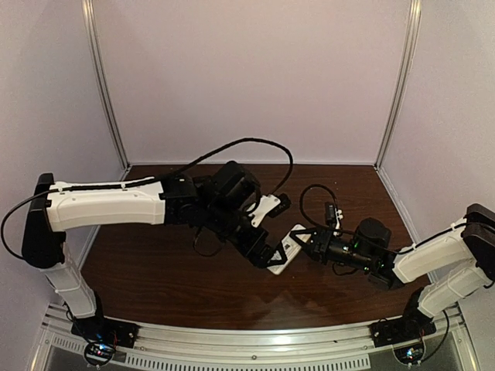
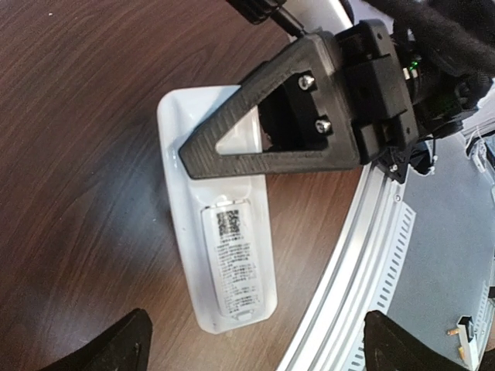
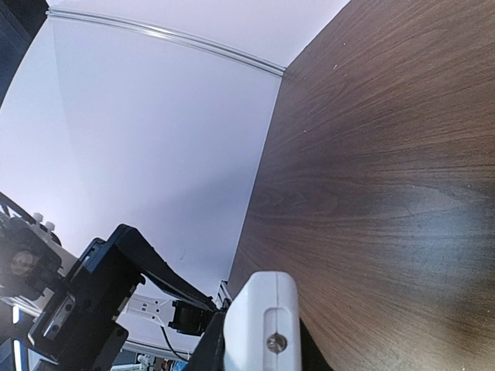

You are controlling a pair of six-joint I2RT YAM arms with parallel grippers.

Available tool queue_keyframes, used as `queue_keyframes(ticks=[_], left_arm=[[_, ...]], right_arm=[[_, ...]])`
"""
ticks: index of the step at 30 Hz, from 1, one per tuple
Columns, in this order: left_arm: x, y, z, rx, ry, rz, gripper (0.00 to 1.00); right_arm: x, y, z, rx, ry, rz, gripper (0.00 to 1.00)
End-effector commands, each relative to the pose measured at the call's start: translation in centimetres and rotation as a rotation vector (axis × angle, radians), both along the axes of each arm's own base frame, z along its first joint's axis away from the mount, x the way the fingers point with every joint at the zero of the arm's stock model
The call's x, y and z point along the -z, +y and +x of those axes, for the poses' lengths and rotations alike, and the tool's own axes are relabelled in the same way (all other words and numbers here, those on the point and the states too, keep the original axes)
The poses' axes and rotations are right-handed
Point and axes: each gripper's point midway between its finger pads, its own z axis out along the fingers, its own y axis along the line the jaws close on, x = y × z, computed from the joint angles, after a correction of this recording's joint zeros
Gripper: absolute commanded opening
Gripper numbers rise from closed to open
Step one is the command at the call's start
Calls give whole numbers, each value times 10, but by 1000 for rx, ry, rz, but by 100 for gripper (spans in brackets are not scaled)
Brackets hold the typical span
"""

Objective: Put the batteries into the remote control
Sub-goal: Press the battery cover on the remote control without the battery cover.

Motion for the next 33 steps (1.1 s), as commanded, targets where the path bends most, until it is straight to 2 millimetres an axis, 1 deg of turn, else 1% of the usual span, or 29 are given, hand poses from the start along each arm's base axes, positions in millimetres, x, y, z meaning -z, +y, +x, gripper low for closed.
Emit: queue_keyframes(ticks=[1,5,10,18,25,29,33], left_arm=[[-20,2,0,29,21,-159,97],[-20,11,3,14,45,-201,97],[-15,12,6,9,66,-205,89],[-11,7,6,19,84,-201,84],[2,8,7,15,93,-175,81],[10,9,9,3,90,-150,76],[16,10,13,-15,82,-132,67]], right_arm=[[-30,3,-6,-45,-70,78,0],[-41,8,-13,-93,-102,109,0],[-52,12,-17,-133,-127,134,0],[-57,14,-19,-152,-136,147,0],[-60,14,-20,-158,-138,161,0],[-64,14,-22,-165,-145,179,0],[-71,15,-26,-188,-153,222,0]])
